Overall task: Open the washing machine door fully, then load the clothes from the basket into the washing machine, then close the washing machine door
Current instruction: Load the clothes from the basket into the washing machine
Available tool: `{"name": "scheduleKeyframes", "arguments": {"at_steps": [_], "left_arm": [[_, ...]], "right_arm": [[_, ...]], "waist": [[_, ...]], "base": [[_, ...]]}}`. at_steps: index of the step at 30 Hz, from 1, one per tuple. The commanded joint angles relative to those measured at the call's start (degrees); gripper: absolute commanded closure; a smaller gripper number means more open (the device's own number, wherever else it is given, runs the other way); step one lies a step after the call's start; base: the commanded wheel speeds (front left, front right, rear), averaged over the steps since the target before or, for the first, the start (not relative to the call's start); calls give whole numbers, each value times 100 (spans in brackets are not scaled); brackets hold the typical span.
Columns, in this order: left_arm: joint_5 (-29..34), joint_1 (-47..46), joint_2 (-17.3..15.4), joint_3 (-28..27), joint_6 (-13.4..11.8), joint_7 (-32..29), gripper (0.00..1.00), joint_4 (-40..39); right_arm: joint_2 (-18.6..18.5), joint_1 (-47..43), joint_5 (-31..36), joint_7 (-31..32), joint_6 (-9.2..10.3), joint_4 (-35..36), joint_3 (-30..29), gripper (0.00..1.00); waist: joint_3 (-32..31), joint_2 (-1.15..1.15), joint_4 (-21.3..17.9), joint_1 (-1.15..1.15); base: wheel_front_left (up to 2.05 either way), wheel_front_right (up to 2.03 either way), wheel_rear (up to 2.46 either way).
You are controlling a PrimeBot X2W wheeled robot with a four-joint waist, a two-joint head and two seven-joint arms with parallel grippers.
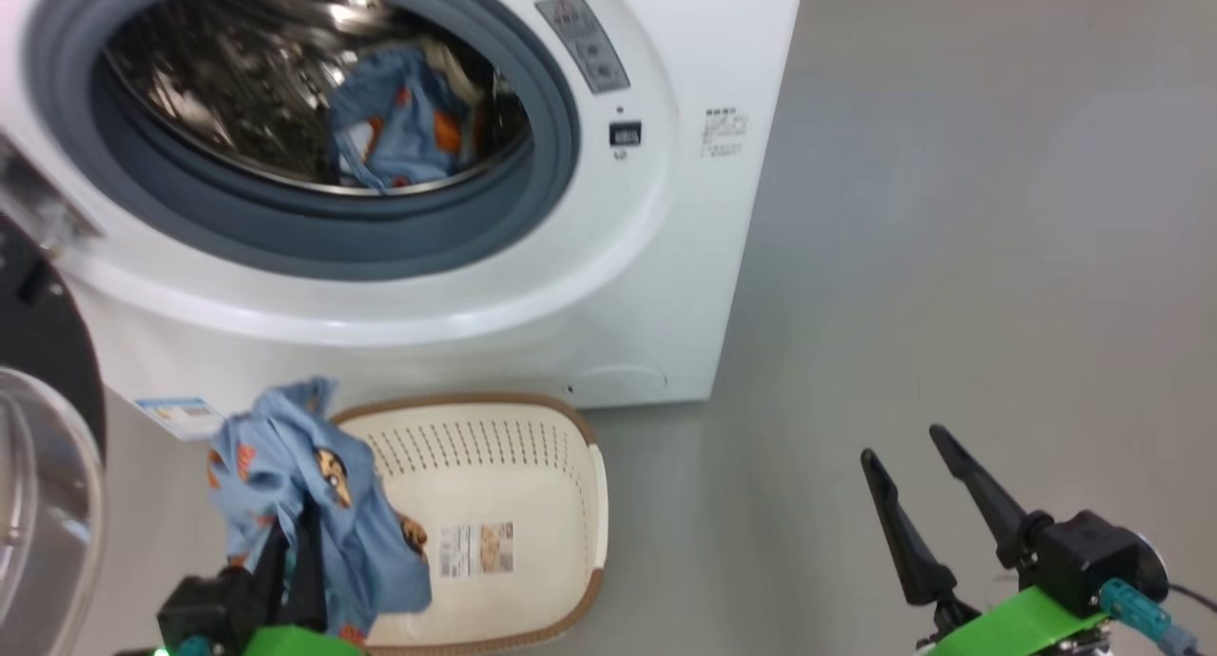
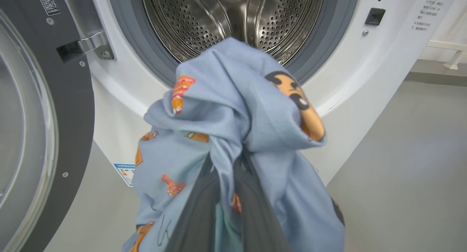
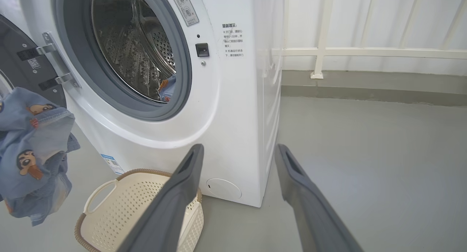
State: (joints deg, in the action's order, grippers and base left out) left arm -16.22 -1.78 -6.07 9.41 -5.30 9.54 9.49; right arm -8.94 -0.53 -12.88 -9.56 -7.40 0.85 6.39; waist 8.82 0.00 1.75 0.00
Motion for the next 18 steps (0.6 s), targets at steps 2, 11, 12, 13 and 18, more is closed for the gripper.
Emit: {"name": "scheduleKeyframes", "arguments": {"at_steps": [2,11,12,13,18], "left_arm": [[-29,108,-161,-146,56,-83,100,-290],[-90,417,-305,-131,77,-279,100,-601],[-98,440,-319,-129,77,-305,100,-649],[-105,462,-332,-129,77,-325,100,-694],[-120,539,-382,-125,50,-403,100,-858]], "right_arm": [[3,-133,106,46,-9,204,76,0],[96,-406,191,177,-9,354,19,0],[110,-436,201,189,-9,370,14,0],[124,-461,211,199,-9,384,10,0],[183,-557,251,239,-9,453,-18,0]], "waist": [[-424,0,87,0],[-764,0,79,0],[-789,0,75,0],[-816,0,70,0],[-897,0,53,0]], "base": [[0,0,0],[0,0,0],[0,0,0],[0,0,0],[0,0,0]]}}
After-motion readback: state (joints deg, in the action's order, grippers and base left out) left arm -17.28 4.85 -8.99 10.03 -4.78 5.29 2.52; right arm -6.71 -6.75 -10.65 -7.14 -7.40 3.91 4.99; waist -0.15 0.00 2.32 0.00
